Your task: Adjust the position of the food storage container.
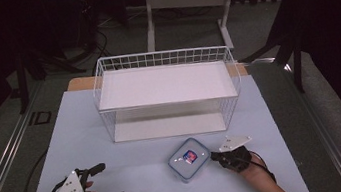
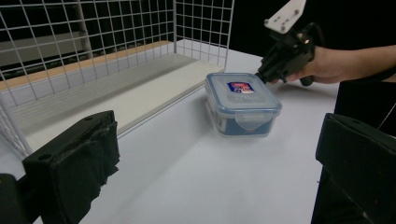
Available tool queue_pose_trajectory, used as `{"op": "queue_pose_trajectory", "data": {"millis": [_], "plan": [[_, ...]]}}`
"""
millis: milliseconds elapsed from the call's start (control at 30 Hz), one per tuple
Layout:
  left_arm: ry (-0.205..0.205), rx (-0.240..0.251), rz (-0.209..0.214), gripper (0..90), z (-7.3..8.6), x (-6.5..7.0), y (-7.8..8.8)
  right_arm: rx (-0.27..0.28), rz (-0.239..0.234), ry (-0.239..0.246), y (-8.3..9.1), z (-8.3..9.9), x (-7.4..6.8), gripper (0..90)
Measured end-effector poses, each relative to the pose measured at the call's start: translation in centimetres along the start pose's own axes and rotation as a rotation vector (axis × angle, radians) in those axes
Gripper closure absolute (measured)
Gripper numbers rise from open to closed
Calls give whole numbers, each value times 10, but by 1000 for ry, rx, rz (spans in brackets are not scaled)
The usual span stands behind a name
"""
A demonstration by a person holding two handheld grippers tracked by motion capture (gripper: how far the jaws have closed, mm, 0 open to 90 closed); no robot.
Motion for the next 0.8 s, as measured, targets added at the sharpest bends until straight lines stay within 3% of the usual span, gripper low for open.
{"op": "queue_pose_trajectory", "data": {"millis": [167, 300, 400, 633, 800], "plan": [[9, 2, 3, 4, 0, -1, -2, -1, -32, 45, 7, 1, -15, 900], [3, 0, 8, 4, 0, 1, -3, -22, 44, 37, 5, -1, 2, 900], [4, -3, 11, 4, 0, 1, -4, 2, 57, 10, 1, -7, 14, 900], [8, 0, 10, 4, 0, 0, -3, -1, 15, 5, -16, -14, 12, 900], [9, -4, 9, 4, 1, 0, -3, 13, -19, 11, -10, -12, -2, 900]]}}
Point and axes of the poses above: each handheld gripper's, and its own axes: y roughly backward along the jaws, z roughly out of its underside, x roughly to its right, the point moved 6 cm from there along -y, roughly forward along the jaws, and after that the axes turned 5 degrees about -z, right-handed, at the moved point
